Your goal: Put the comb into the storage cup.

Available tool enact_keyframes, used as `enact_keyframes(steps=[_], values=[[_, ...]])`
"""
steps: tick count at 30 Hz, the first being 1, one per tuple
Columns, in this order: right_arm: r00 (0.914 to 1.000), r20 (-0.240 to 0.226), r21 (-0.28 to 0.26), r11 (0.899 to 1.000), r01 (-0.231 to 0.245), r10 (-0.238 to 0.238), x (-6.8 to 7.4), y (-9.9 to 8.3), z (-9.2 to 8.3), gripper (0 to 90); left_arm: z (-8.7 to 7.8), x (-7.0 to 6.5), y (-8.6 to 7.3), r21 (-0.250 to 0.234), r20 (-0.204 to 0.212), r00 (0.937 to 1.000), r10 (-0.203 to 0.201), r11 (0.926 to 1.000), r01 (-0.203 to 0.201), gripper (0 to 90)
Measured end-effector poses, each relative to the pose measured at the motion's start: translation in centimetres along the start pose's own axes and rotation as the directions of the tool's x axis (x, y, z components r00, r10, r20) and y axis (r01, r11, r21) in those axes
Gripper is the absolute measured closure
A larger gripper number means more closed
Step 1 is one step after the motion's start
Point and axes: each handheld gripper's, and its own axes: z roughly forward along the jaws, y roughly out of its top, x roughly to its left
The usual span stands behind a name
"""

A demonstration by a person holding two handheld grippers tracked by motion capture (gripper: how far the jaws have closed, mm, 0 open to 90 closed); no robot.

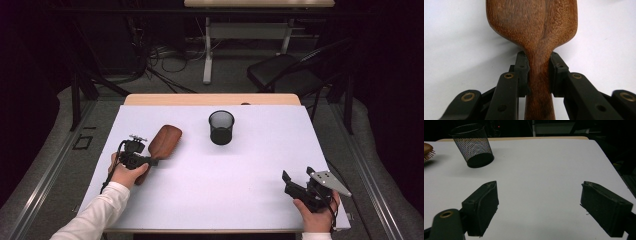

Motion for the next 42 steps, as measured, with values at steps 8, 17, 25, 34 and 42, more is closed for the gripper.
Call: enact_keyframes(steps=[8,17,25,34,42], values=[[1.0,0.002,-0.004,1.0,-0.001,0.001,0.0,0.0,0.0,13.9,-0.6,0.0,0.1,-0.059,0.032,0.9994,-0.011,0.9982,0.013,72.7],[1.0,0.003,-0.005,1.0,0.005,-0.005,0.0,-0.1,0.1,13.9,-1.5,0.1,0.4,-0.094,0.045,0.9989,-0.013,0.9954,0.017,72.7],[1.0,-0.001,0.002,1.0,0.0,0.0,0.1,-0.1,0.2,13.9,-3.0,-0.2,1.3,-0.121,0.048,0.9988,-0.001,0.9927,0.007,72.7],[1.0,0.004,-0.001,1.0,0.003,-0.003,0.0,0.0,0.3,13.9,-4.2,-1.6,2.6,-0.136,0.056,0.9973,0.048,0.9899,-0.04,72.7],[1.0,0.0,0.003,1.0,0.004,-0.004,0.1,0.1,0.3,13.9,-4.9,-3.0,3.9,-0.152,0.068,0.9934,0.093,0.985,-0.081,72.8]])
